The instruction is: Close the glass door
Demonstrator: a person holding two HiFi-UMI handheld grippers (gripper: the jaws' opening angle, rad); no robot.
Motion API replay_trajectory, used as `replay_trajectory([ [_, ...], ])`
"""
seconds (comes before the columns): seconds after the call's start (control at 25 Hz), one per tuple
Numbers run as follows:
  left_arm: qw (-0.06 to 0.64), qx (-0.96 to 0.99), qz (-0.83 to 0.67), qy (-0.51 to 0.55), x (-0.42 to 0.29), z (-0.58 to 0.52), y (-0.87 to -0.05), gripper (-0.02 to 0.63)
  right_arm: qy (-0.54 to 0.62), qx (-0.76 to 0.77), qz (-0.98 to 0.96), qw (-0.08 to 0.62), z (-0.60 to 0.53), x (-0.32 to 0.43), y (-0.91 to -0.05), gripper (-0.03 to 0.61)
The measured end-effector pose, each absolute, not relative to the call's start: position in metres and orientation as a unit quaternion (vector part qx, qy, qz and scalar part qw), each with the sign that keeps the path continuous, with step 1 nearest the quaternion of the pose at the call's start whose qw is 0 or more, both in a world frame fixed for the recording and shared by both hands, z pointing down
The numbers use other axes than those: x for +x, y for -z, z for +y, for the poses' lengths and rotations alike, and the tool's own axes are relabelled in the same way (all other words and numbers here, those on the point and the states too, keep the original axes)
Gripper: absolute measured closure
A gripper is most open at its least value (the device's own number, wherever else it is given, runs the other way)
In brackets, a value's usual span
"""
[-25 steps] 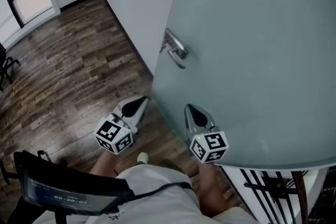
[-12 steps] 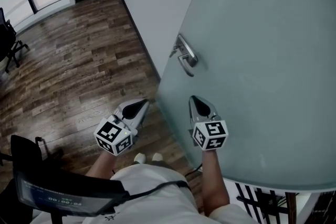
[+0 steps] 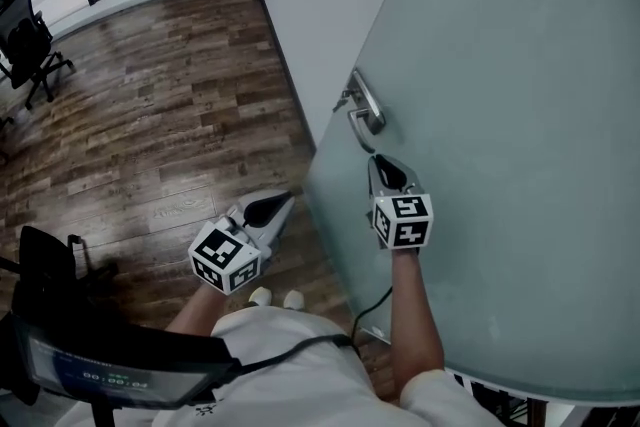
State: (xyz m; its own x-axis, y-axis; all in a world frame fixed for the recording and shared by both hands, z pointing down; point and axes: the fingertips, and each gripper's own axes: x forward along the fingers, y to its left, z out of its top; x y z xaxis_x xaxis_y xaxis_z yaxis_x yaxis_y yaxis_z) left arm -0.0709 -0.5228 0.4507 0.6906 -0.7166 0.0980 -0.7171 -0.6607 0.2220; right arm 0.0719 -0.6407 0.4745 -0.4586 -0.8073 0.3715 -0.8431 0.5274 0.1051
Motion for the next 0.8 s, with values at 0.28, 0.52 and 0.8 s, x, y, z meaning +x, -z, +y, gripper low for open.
replay_trajectory([
  [0.28,0.125,0.905,-0.406,-0.007,-0.066,-0.518,-0.452,0.614,-0.047,0.475,-0.849,0.228,-0.664,0.068,-0.501,0.443],
  [0.52,0.134,0.894,-0.428,-0.017,-0.078,-0.513,-0.46,0.614,-0.05,0.475,-0.839,0.26,-0.68,0.068,-0.525,0.358],
  [0.8,0.132,0.884,-0.448,-0.022,-0.076,-0.487,-0.464,0.614,-0.084,0.484,-0.836,0.244,-0.675,0.079,-0.54,0.344],
])
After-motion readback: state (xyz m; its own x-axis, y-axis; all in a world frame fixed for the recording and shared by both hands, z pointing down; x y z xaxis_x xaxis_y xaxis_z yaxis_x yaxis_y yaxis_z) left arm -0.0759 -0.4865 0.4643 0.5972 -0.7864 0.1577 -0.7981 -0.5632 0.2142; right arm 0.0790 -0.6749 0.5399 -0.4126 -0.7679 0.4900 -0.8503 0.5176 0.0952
